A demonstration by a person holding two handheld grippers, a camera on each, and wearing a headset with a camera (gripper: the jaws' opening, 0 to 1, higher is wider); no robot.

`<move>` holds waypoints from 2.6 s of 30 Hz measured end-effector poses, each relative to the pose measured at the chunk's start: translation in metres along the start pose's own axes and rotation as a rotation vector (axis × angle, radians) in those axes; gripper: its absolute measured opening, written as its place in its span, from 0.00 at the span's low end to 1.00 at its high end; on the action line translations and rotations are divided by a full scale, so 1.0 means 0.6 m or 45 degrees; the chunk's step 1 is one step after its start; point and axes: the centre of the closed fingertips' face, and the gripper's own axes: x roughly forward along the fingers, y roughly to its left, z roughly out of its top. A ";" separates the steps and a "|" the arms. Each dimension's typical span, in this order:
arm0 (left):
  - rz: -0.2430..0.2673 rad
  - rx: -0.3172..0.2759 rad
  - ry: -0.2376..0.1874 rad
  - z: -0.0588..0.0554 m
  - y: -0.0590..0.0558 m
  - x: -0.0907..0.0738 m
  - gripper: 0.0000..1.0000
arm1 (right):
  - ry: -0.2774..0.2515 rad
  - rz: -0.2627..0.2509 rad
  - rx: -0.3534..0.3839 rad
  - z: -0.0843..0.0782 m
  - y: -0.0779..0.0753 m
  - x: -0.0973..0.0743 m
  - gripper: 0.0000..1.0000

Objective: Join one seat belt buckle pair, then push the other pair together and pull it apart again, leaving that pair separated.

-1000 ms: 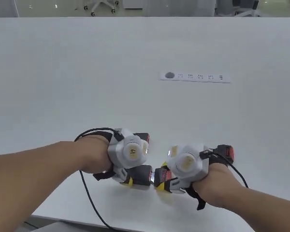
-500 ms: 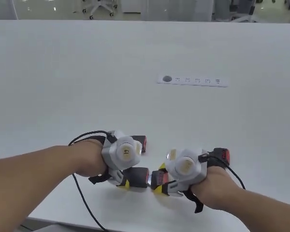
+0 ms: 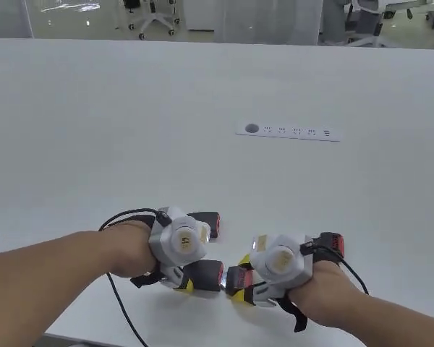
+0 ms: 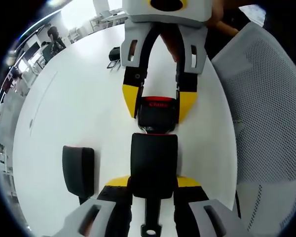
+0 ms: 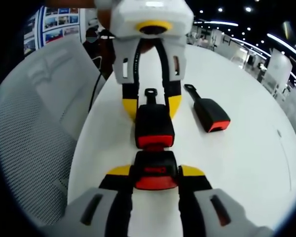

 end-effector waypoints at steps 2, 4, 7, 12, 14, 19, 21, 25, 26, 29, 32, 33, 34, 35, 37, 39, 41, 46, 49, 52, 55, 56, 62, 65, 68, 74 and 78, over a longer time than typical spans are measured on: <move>-0.005 -0.014 -0.003 0.001 -0.001 0.001 0.33 | -0.007 0.001 0.013 -0.001 -0.001 0.000 0.35; -0.004 -0.022 -0.004 0.002 -0.001 0.001 0.33 | -0.005 -0.001 0.009 0.001 0.000 0.000 0.35; 0.000 -0.023 -0.005 0.002 0.000 0.000 0.34 | -0.002 -0.006 0.023 0.002 0.000 -0.001 0.36; -0.008 -0.089 0.000 0.001 -0.004 0.000 0.34 | 0.005 -0.016 0.032 0.007 0.000 -0.001 0.37; -0.002 -0.101 -0.008 0.000 -0.003 0.000 0.35 | 0.005 -0.016 0.042 0.008 -0.001 -0.001 0.37; 0.019 -0.127 -0.029 -0.005 -0.010 -0.007 0.41 | -0.018 -0.015 0.067 0.018 0.005 -0.016 0.38; 0.022 -0.137 -0.040 -0.004 -0.011 -0.016 0.43 | -0.026 -0.004 0.062 0.022 0.009 -0.024 0.39; 0.058 -0.098 -0.077 0.003 0.004 -0.049 0.44 | -0.052 -0.013 0.042 0.031 0.004 -0.047 0.40; 0.070 -0.106 -0.098 0.008 0.011 -0.056 0.44 | -0.063 -0.019 0.037 0.034 0.002 -0.052 0.40; 0.105 -0.136 -0.156 0.023 0.035 -0.070 0.44 | -0.073 -0.039 0.036 0.032 -0.013 -0.064 0.40; 0.124 -0.166 -0.186 0.031 0.059 -0.074 0.44 | -0.060 -0.058 0.034 0.016 -0.032 -0.076 0.39; 0.127 -0.167 -0.187 0.031 0.065 -0.073 0.44 | -0.051 -0.063 0.030 0.009 -0.037 -0.080 0.39; 0.135 -0.161 -0.188 0.032 0.071 -0.075 0.44 | -0.035 -0.076 0.035 -0.002 -0.046 -0.087 0.39; 0.139 -0.158 -0.189 0.033 0.075 -0.076 0.44 | -0.029 -0.084 0.038 -0.009 -0.053 -0.091 0.39; 0.151 -0.162 -0.186 0.031 0.097 -0.075 0.44 | -0.005 -0.110 0.059 -0.031 -0.073 -0.106 0.39; 0.167 -0.141 -0.170 0.026 0.110 -0.076 0.45 | 0.012 -0.134 0.075 -0.052 -0.093 -0.121 0.38; 0.190 -0.154 -0.152 0.020 0.127 -0.078 0.48 | 0.021 -0.167 0.099 -0.070 -0.115 -0.141 0.38; 0.202 -0.162 -0.134 0.008 0.151 -0.076 0.50 | 0.047 -0.217 0.130 -0.102 -0.150 -0.181 0.38; 0.198 -0.154 -0.119 0.005 0.161 -0.069 0.51 | 0.106 -0.216 0.128 -0.138 -0.163 -0.194 0.39; 0.199 -0.148 -0.122 0.008 0.171 -0.064 0.52 | 0.152 -0.226 0.137 -0.172 -0.172 -0.204 0.42; 0.184 -0.146 -0.107 0.005 0.176 -0.054 0.52 | 0.179 -0.236 0.157 -0.200 -0.180 -0.211 0.43; 0.178 -0.152 -0.090 0.002 0.176 -0.048 0.50 | 0.186 -0.235 0.168 -0.209 -0.182 -0.213 0.43; 0.153 -0.095 -0.042 -0.008 0.178 -0.027 0.49 | 0.193 -0.199 0.188 -0.227 -0.181 -0.209 0.40; 0.139 -0.142 -0.045 -0.015 0.187 -0.024 0.49 | 0.200 -0.186 0.173 -0.228 -0.181 -0.202 0.40; 0.132 -0.139 -0.038 -0.019 0.189 -0.019 0.47 | 0.215 -0.164 0.148 -0.227 -0.180 -0.193 0.39; 0.081 -0.119 -0.067 -0.010 0.183 -0.016 0.39 | 0.187 -0.118 0.194 -0.228 -0.175 -0.182 0.36; 0.059 -0.095 -0.069 -0.012 0.180 -0.014 0.33 | 0.158 -0.090 0.231 -0.224 -0.169 -0.183 0.35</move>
